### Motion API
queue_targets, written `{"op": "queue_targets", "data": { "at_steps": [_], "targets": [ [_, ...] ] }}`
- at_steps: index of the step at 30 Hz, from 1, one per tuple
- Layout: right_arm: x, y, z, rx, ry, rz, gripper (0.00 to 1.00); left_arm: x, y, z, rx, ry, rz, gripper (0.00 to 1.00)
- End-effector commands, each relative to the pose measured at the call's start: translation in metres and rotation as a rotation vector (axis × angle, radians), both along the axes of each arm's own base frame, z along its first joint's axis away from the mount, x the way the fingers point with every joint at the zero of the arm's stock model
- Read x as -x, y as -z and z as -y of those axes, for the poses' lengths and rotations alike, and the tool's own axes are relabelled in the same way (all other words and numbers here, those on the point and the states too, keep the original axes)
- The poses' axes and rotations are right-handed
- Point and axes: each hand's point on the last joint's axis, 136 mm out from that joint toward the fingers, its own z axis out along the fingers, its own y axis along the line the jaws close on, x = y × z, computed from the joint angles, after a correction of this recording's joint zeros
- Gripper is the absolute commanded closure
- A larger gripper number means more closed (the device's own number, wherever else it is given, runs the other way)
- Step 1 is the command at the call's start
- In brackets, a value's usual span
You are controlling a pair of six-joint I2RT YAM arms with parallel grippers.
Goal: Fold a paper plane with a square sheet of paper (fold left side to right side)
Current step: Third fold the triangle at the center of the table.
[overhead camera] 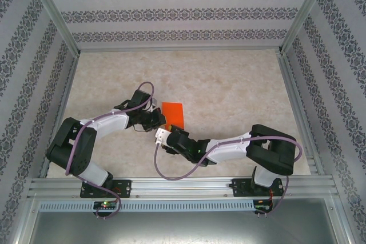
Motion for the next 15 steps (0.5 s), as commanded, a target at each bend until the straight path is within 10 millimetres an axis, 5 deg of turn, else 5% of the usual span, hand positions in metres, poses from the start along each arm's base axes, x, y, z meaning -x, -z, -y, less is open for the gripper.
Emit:
{"op": "queue_targets", "data": {
  "at_steps": [1, 15],
  "targets": [
    [-0.009, -0.005, 0.000, -0.029, 0.047, -0.009, 0.54, -0.003, -0.011, 0.007, 0.010, 0.011, 0.013, 1.00],
    [-0.006, -0.004, 0.013, -0.047, 0.052, -0.067, 0.96, -0.002, -0.007, 0.008, 0.001, 0.014, 0.005, 1.00]
  ]
}}
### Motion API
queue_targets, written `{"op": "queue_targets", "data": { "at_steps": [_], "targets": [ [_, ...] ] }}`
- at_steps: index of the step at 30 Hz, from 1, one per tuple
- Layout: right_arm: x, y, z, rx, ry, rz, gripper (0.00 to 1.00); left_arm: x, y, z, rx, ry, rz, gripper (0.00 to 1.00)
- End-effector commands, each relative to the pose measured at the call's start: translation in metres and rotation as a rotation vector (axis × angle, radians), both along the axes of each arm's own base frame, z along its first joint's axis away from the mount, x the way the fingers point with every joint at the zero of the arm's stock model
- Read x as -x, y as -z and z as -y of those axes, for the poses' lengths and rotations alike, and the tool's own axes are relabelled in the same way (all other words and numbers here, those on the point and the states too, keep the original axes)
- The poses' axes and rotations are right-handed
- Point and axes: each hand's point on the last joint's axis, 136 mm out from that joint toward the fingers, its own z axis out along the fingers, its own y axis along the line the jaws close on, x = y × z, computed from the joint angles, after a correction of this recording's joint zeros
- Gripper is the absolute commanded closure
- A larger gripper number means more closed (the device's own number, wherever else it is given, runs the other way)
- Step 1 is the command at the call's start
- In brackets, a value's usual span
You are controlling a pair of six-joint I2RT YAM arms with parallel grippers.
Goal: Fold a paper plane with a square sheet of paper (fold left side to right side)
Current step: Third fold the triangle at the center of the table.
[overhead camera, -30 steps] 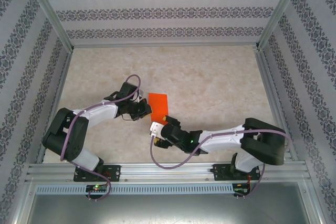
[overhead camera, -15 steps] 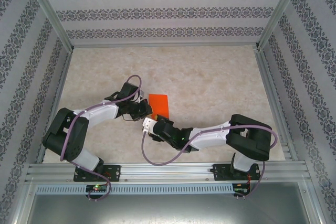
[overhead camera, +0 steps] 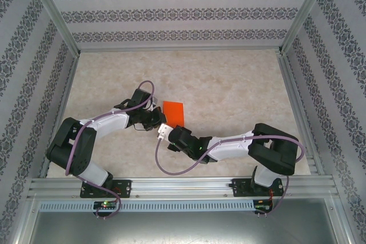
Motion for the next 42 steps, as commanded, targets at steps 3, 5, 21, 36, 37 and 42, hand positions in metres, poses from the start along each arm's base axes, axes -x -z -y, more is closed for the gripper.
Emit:
{"op": "queue_targets", "data": {
  "at_steps": [3, 5, 21, 36, 37, 42],
  "targets": [
    [0.003, -0.001, 0.005, -0.027, -0.003, -0.042, 1.00, 0.001, -0.003, 0.007, -0.004, 0.018, -0.003, 1.00],
    [0.002, 0.001, 0.008, -0.030, 0.004, -0.058, 1.00, 0.002, -0.003, 0.004, -0.018, 0.019, 0.000, 0.96],
    [0.006, 0.019, 0.016, -0.063, 0.013, -0.177, 1.00, -0.005, -0.038, -0.038, -0.082, -0.013, 0.116, 0.63],
    [0.003, 0.026, 0.020, -0.164, 0.040, -0.318, 1.00, -0.073, 0.020, 0.064, -0.052, 0.302, 0.051, 0.90],
    [0.003, 0.026, 0.020, -0.168, 0.041, -0.325, 1.00, -0.076, 0.022, 0.067, -0.057, 0.305, 0.051, 0.90],
    [0.003, 0.026, 0.022, -0.223, 0.045, -0.381, 1.00, -0.079, 0.045, 0.076, -0.097, 0.318, 0.018, 0.91]
  ]
}}
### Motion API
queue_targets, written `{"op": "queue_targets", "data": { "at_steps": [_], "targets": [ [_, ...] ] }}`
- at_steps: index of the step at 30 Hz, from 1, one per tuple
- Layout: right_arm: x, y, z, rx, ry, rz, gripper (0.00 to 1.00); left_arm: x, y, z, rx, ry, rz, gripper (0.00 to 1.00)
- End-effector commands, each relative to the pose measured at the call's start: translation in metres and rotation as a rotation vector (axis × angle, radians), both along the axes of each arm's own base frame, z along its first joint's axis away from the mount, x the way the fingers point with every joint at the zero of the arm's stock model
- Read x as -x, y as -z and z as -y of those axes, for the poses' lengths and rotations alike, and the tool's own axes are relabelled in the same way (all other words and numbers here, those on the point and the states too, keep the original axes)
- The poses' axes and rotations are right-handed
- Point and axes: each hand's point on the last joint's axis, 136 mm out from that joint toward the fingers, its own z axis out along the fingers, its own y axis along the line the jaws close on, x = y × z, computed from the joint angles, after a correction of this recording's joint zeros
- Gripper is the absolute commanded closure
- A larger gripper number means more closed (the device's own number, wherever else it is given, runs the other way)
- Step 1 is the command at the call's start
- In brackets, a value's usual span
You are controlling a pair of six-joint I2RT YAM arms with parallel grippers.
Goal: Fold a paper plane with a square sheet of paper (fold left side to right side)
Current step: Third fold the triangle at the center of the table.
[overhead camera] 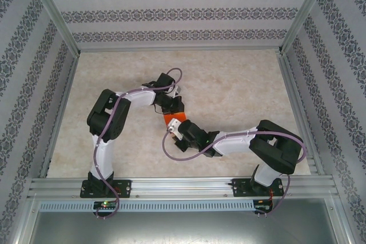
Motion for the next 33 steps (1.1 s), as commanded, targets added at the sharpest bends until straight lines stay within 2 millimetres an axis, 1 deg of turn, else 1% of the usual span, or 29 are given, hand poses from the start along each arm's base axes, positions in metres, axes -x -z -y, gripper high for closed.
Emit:
{"op": "queue_targets", "data": {
  "at_steps": [1, 6, 11, 18, 21, 33],
  "targets": [
    [0.003, -0.007, -0.002, -0.088, 0.003, -0.060, 1.00, 0.003, 0.009, 0.003, -0.042, 0.036, -0.010, 0.91],
    [-0.003, -0.010, 0.006, -0.156, 0.046, -0.130, 1.00, 0.011, 0.026, 0.000, -0.066, 0.039, -0.046, 0.93],
    [-0.018, -0.009, 0.021, -0.237, 0.119, -0.253, 1.00, 0.016, 0.033, 0.000, -0.078, 0.050, -0.057, 0.94],
    [-0.038, 0.001, 0.037, -0.312, 0.198, -0.385, 1.00, 0.019, 0.036, 0.003, -0.079, 0.060, -0.063, 0.95],
    [-0.045, 0.003, 0.040, -0.329, 0.215, -0.419, 1.00, 0.020, 0.035, 0.004, -0.079, 0.063, -0.063, 0.95],
    [-0.062, 0.010, 0.046, -0.327, 0.246, -0.433, 1.00, 0.019, 0.035, 0.006, -0.076, 0.063, -0.063, 0.95]
  ]
}}
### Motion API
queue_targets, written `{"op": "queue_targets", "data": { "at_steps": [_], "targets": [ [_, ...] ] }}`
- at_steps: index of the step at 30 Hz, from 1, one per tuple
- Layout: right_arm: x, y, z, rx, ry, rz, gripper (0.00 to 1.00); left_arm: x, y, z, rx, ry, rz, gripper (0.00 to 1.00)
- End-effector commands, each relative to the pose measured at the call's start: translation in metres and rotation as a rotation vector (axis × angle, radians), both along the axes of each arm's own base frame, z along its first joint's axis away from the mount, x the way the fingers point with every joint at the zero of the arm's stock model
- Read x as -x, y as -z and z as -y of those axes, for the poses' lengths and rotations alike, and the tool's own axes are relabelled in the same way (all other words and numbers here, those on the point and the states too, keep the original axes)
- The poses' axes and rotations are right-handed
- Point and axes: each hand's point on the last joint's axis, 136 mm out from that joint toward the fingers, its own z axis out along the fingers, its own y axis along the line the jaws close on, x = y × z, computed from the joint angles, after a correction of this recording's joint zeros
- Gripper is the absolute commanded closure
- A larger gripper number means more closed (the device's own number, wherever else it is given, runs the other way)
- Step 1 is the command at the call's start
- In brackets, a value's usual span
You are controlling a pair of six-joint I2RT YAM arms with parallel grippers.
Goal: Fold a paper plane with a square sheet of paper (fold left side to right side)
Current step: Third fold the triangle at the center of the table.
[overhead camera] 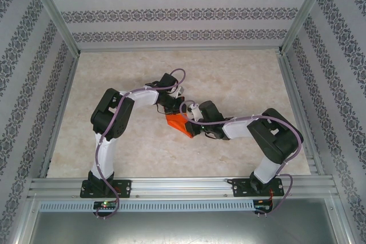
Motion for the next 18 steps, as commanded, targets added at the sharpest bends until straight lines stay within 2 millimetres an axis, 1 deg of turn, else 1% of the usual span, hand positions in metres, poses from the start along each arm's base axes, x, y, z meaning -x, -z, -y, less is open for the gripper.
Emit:
{"op": "queue_targets", "data": {
  "at_steps": [1, 7, 18],
  "targets": [
    [-0.008, -0.005, -0.004, -0.032, 0.000, -0.005, 1.00, 0.019, 0.031, -0.002, -0.075, 0.032, -0.062, 0.95],
    [-0.011, -0.004, -0.003, -0.026, -0.001, -0.010, 1.00, 0.019, 0.031, -0.002, -0.075, 0.030, -0.063, 0.95],
    [-0.011, 0.005, 0.002, -0.006, 0.008, -0.030, 1.00, 0.019, 0.030, -0.001, -0.072, 0.033, -0.063, 0.95]
  ]
}}
